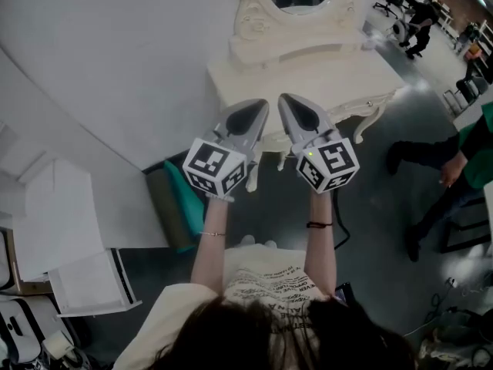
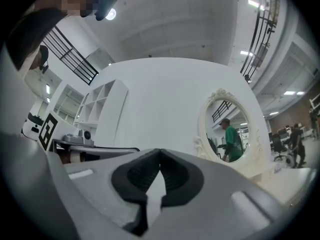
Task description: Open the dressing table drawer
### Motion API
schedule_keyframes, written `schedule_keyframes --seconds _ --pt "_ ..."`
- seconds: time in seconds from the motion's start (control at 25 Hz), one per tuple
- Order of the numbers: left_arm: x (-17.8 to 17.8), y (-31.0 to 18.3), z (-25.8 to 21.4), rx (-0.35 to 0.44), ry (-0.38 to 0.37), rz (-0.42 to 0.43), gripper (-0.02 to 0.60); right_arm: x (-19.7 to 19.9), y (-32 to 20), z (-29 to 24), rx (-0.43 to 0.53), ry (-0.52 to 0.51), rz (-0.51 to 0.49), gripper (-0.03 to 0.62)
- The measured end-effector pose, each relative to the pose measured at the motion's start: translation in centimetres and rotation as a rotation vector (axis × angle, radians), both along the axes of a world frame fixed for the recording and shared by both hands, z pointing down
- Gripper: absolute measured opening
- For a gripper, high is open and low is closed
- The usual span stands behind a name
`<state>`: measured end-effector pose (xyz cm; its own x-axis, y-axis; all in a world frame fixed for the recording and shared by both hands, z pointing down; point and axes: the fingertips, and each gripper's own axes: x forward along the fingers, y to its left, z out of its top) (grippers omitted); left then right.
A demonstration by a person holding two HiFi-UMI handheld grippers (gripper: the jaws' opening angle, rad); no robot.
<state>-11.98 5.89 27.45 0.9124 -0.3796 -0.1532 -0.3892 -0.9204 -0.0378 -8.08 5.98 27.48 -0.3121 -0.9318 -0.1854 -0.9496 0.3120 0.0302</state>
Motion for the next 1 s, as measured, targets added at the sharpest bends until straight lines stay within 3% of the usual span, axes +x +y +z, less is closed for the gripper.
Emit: schedule_keyframes --seconds 0.36,1.0 --pt "0.9 -0.5 1.8 -0.050 -0.012 -0.043 -0.003 2.1 -0.6 2.0 -0.047 -0.046 -0.010 0.003" --pt "5.0 -8.6 3.8 -0.087 -0.011 -0.037 -0.003 6.0 -9.0 3.8 -0.082 -0.057 -0.013 0.003"
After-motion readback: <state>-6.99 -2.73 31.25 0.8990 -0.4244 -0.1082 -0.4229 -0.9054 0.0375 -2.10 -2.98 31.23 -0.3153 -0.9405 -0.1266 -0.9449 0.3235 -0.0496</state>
